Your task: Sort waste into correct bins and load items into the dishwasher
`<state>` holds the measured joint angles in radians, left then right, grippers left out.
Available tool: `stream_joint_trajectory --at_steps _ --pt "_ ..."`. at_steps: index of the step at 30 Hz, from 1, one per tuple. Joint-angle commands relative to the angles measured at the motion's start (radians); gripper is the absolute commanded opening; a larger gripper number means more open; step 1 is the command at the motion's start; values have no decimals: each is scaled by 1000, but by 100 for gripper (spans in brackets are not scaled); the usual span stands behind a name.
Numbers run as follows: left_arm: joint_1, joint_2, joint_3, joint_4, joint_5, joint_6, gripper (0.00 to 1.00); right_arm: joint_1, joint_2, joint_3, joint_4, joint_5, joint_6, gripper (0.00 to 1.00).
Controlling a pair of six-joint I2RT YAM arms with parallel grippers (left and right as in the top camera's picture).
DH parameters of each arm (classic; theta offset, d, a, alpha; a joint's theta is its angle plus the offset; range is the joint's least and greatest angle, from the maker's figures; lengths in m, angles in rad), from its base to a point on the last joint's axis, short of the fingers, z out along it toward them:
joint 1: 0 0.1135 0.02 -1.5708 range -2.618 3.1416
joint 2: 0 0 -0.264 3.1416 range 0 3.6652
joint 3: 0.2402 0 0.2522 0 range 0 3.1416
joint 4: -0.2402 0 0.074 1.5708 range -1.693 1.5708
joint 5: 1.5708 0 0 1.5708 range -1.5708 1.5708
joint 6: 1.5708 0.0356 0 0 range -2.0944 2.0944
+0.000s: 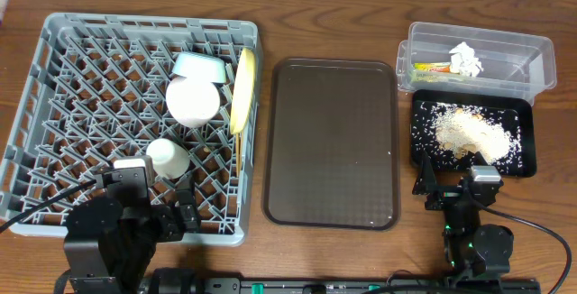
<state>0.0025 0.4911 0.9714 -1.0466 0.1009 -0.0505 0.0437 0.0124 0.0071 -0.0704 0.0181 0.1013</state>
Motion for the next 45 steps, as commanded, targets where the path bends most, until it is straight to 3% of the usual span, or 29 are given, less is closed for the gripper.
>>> stream_joint_trajectory --at_steps 1,18,28,32,40,42,45 --pt "-4 -2 -6 1 -5 13 98 5 -6 -2 -5 -8 -13 99" --pt "-4 -69 -66 27 -49 13 99 5 -6 -2 -5 -8 -13 99" --pt "-4 -318 -493 412 -34 -43 99 5 -6 -2 -5 -8 -13 99" --pt "-4 -403 -674 631 -32 -83 99 5 -6 -2 -4 -8 -13 99" --pt "-4 -467 -923 1083 -31 -51 99 5 -6 -2 -4 -8 -13 99" --pt "-4 -476 -970 1157 -30 -31 99 5 -6 -2 -5 -8 -13 99" --pt "-4 -490 -967 1109 -26 12 99 5 -6 -2 -5 -8 -13 99"
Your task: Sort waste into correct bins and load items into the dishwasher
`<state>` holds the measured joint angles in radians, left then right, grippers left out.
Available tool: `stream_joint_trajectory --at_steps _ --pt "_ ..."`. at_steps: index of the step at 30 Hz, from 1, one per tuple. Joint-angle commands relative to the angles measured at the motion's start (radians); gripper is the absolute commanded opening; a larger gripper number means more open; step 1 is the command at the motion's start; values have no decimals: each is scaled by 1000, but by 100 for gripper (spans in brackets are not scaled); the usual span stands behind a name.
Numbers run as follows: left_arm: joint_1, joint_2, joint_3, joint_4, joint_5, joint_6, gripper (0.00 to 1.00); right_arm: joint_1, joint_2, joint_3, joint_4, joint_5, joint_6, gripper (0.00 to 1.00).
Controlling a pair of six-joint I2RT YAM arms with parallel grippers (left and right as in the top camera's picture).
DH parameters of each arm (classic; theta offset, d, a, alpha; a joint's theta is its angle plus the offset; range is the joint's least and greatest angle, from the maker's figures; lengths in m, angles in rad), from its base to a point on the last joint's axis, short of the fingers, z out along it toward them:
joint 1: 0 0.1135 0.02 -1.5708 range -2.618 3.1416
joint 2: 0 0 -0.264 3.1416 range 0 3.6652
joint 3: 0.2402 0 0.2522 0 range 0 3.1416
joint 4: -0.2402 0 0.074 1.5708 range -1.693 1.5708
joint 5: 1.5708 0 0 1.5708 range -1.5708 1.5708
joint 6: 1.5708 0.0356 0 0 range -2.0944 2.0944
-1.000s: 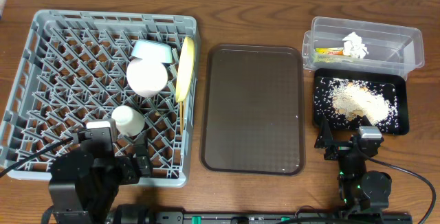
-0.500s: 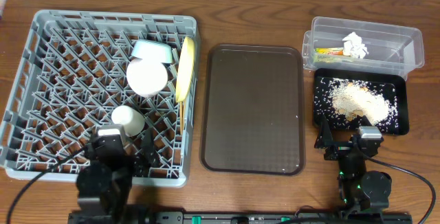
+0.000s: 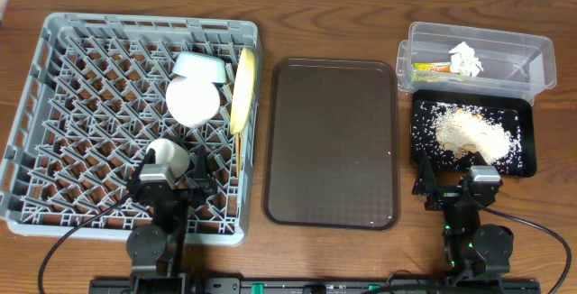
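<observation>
In the overhead view a grey dish rack [image 3: 54, 105] fills the left side. It holds a white bowl [image 3: 192, 101], a pale blue cup [image 3: 200, 67], a yellow plate [image 3: 242, 89] standing on edge and a small white cup [image 3: 169, 155]. My left gripper [image 3: 168, 173] sits over the rack's near edge just below the small white cup, its fingers spread wide and empty. My right gripper [image 3: 431, 188] rests low at the near right, by the black tray's front corner; how its jaws stand is unclear. The brown serving tray [image 3: 332, 141] lies bare in the middle.
A clear plastic bin [image 3: 532, 64] at the back right holds crumpled paper [image 3: 465, 58] and a wrapper [image 3: 433, 68]. In front of it a black tray [image 3: 527, 154] carries scattered rice and crumbs [image 3: 467, 132]. Cables run from both arm bases along the table's front edge.
My left arm has shifted right: its gripper was over the rack's near left corner and now sits directly below the small white cup, fingers spread. The right arm and all objects are unchanged.
</observation>
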<state>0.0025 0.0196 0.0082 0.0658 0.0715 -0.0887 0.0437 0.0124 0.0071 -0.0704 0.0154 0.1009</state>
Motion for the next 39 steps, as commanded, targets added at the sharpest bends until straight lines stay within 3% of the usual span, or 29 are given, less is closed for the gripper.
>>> stream_joint_trajectory --at_steps 1,4,39 --pt "-4 -18 -4 -24 13 66 99 5 -6 -2 -5 -5 -12 99" --pt "-4 -18 -4 -129 39 69 99 5 -6 -2 -5 -5 -12 99" --pt "-4 -16 -4 -129 48 66 99 5 -6 -2 -5 -5 -12 100"
